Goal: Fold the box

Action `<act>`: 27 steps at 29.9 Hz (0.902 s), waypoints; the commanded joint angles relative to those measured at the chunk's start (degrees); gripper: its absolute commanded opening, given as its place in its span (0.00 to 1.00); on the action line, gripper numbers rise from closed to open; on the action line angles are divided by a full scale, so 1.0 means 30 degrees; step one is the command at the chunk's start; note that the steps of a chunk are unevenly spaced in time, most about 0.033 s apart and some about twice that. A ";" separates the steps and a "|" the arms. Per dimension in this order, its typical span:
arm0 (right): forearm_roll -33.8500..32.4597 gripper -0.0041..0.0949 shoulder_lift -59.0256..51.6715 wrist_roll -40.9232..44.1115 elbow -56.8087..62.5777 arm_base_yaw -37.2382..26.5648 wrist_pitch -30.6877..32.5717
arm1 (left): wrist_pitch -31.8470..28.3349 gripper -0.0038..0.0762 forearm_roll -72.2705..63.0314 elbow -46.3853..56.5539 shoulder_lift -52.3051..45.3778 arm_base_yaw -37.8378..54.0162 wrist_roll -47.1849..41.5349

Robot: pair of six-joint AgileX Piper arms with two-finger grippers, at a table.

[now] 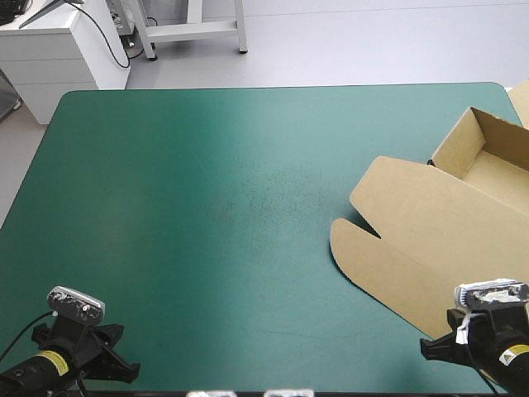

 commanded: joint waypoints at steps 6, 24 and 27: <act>0.0976 0.02 -0.0887 -0.0837 0.0102 0.0039 -0.1280 | -0.0879 0.04 -0.0196 -0.0455 0.0191 -0.0054 0.0059; 0.1131 0.02 -0.1728 -0.0911 0.0237 0.0039 -0.1895 | -0.0879 0.04 -0.0196 -0.0455 0.0191 -0.0054 0.0059; 0.1131 0.02 -0.1728 -0.0911 0.0237 0.0039 -0.1895 | -0.0879 0.04 -0.0196 -0.0455 0.0191 -0.0054 0.0059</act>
